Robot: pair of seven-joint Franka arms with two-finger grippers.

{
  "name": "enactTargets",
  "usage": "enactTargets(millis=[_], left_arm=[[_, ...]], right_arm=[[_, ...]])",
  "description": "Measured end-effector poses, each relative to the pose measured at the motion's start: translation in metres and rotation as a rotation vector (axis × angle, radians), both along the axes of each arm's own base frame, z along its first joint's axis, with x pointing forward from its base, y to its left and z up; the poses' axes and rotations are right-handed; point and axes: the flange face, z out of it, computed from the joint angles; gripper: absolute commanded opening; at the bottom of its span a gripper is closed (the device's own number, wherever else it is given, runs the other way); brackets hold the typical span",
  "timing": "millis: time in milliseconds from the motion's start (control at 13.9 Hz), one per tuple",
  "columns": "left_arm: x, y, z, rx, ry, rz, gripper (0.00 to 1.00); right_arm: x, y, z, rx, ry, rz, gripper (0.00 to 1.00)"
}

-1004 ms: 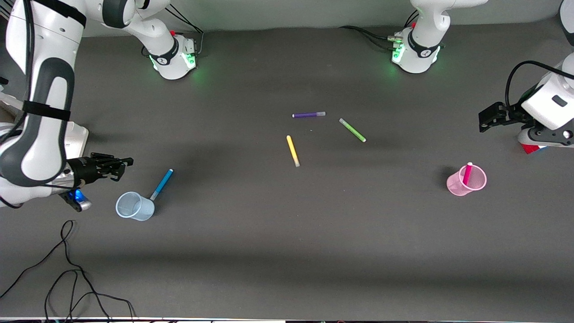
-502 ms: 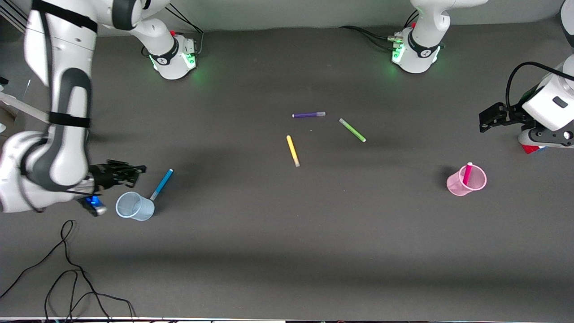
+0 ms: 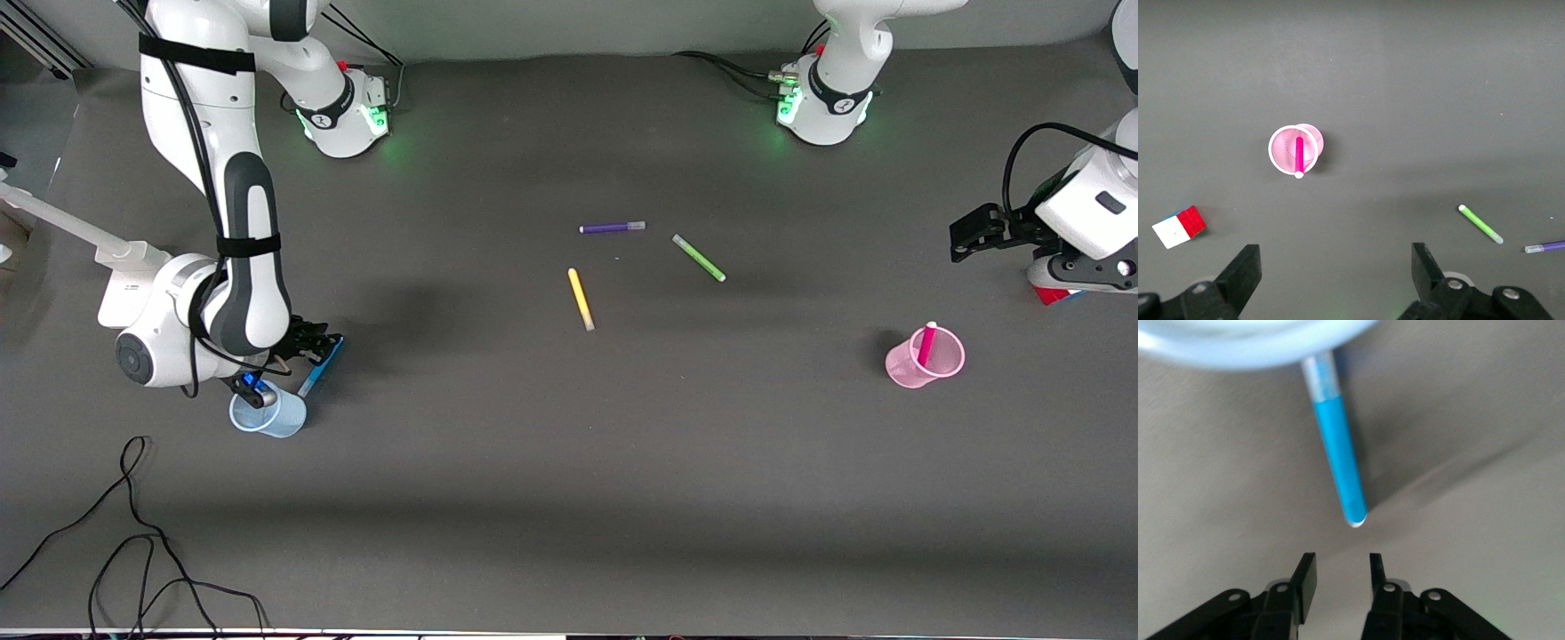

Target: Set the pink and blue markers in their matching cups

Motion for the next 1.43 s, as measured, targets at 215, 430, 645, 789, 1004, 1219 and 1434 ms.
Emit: enactTargets(millis=[215,430,645,789,1004,1219,1434], left_arm=[[0.0,0.0,0.0,0.0,0.0,0.0,1.0],[0.0,0.0,0.0,-0.001,0.0,-0.008,1.0],[0.0,0.001,0.0,-0.001,0.001,-0.011,1.0],[0.0,0.002,0.0,-0.001,0.001,-0.011,1.0],[0.0,0.002,0.0,-0.001,0.001,-0.012,1.0],[0.0,0.002,0.0,-0.002,0.0,-0.013,1.0],[0.0,0.001,0.001,-0.004,-0.003,-0.014,1.0]], right_arm=[[-0.003,-0.009,-0.006,-0.029,-0.027,-0.016,0.41],[-0.005,-0.012,-0.012,-0.051,-0.051,-0.019,0.39],[-0.006,-0.009,-0.02,-0.063,-0.066,-0.025,0.38],[-0.007,-0.003,-0.027,-0.071,-0.07,-0.018,0.36],[-0.009,0.001,-0.039,-0.075,-0.061,-0.018,0.07],[-0.008,0.003,-0.038,-0.073,-0.067,-0.021,0.0],[-0.008,0.003,-0.037,-0.069,-0.065,-0.021,0.0]])
